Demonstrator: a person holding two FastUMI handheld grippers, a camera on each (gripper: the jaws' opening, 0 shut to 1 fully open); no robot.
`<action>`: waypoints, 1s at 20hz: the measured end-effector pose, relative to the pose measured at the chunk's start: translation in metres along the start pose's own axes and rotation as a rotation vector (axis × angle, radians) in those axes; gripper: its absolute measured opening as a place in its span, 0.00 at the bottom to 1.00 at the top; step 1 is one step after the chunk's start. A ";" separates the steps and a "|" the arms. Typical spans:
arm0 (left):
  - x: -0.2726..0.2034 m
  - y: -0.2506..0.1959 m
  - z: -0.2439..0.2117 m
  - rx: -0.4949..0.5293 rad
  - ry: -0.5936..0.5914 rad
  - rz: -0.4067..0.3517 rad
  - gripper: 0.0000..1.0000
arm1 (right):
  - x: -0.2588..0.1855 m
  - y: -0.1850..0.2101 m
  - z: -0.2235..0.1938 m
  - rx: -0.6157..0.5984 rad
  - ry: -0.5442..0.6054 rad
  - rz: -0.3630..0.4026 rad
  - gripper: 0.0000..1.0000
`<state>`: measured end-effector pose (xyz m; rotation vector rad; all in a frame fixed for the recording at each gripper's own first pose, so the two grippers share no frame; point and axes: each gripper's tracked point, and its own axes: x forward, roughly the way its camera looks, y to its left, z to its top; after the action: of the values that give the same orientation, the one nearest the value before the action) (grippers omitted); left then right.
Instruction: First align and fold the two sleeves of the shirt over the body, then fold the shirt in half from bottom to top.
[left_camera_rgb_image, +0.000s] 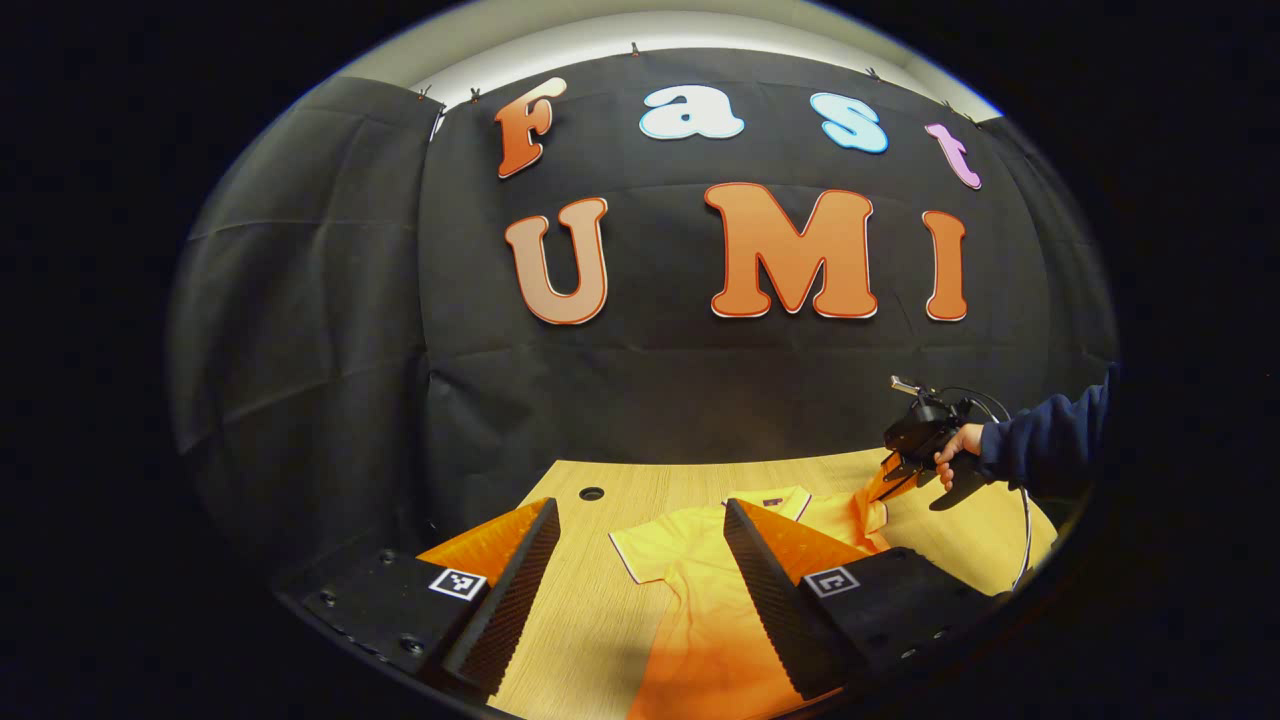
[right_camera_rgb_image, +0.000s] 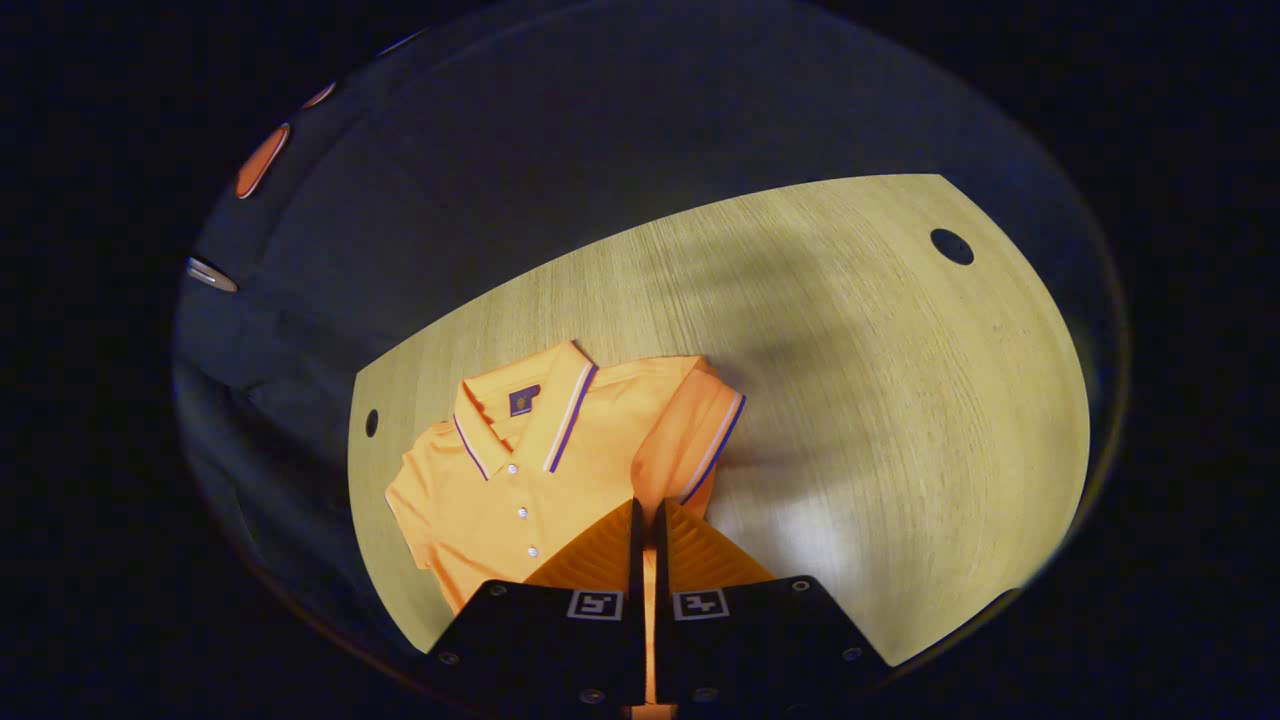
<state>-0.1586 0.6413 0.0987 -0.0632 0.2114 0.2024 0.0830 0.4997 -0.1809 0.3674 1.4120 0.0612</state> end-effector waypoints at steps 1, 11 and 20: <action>0.001 0.003 -0.004 -0.009 0.010 0.001 0.99 | 0.002 0.013 -0.007 0.016 0.026 0.040 0.07; 0.062 0.033 -0.042 -0.050 0.167 -0.001 0.99 | -0.041 0.023 -0.004 -0.153 -0.127 0.044 0.77; 0.149 0.057 -0.098 -0.197 0.438 -0.076 0.98 | -0.120 0.020 0.005 -0.117 -0.418 0.080 0.98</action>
<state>-0.0473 0.7180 -0.0317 -0.3120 0.6248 0.1305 0.0717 0.4867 -0.0607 0.3179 0.9756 0.1244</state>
